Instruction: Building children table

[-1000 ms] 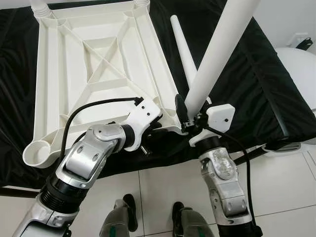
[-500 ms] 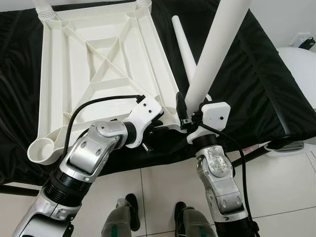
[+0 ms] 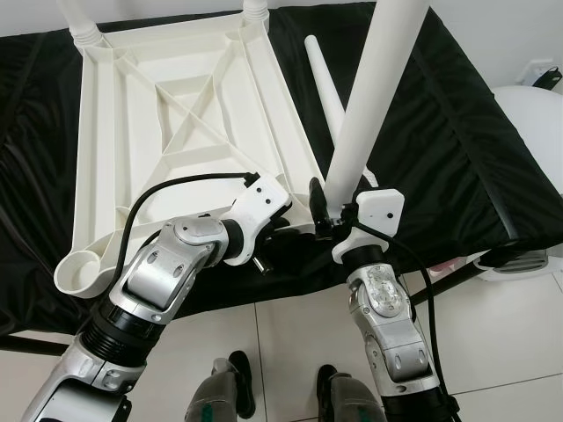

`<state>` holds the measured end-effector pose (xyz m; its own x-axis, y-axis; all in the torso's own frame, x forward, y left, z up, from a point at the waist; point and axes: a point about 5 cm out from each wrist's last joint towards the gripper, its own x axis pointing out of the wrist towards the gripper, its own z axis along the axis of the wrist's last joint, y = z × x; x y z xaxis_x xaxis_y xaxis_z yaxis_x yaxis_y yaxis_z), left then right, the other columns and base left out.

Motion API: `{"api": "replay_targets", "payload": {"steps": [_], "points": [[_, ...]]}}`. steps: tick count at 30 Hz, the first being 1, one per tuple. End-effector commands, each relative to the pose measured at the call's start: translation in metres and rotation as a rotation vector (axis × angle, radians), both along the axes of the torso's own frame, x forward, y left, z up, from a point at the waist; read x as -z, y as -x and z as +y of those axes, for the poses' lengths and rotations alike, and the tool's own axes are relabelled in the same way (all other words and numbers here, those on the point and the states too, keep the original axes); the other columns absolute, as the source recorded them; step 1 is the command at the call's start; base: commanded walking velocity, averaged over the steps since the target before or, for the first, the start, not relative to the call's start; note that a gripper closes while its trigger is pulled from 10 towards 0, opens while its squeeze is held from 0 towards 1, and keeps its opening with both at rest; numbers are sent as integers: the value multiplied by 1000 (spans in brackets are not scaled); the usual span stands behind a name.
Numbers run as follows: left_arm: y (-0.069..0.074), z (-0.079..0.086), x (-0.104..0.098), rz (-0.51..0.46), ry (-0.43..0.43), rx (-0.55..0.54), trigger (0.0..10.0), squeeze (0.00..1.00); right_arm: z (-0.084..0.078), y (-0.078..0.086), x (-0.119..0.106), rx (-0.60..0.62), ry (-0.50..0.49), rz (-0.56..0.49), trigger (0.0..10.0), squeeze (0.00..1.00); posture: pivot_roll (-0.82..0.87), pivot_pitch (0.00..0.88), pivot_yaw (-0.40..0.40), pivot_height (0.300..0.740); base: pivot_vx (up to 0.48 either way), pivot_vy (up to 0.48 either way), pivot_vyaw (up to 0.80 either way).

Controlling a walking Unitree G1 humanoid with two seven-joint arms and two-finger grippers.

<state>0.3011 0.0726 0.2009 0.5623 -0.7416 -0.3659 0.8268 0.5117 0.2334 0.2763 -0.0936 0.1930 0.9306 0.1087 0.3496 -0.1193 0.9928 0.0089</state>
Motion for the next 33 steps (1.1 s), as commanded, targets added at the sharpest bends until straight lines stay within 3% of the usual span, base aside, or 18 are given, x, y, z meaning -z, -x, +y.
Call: {"api": "replay_targets", "payload": {"steps": [1,7,9,10,13,19,21,33], "points": [[-5,9,0,-20,-29,-35,10000,0,-4,-2,21,35,-37,111,10000,0,-40,201,82,740,0,0,0],[-6,11,0,-22,-34,-34,10000,0,-8,-7,18,5,-36,90,10000,0,-40,187,88,740,0,0,0],[-7,11,0,-26,-39,-32,10000,0,-8,-8,16,-32,-30,75,10000,0,-40,187,88,740,0,0,0],[-6,11,0,-25,-38,-32,10000,0,-6,-8,14,-110,-30,69,10000,0,-40,179,86,740,0,0,0],[-7,11,1,-24,-36,-34,10000,0,-7,-9,14,-146,-31,70,10000,0,-42,175,85,740,0,0,0],[-8,11,2,-25,-36,-37,10000,0,-19,-14,9,-268,14,44,10000,0,-40,160,80,740,0,0,0],[-8,12,4,-22,-41,-35,10000,0,-25,-18,7,-364,37,50,10000,0,-40,152,81,740,0,0,0],[-11,12,11,-2,-47,-23,10000,0,-36,-36,-5,-555,139,15,10000,0,-45,123,92,740,0,0,0]]}}
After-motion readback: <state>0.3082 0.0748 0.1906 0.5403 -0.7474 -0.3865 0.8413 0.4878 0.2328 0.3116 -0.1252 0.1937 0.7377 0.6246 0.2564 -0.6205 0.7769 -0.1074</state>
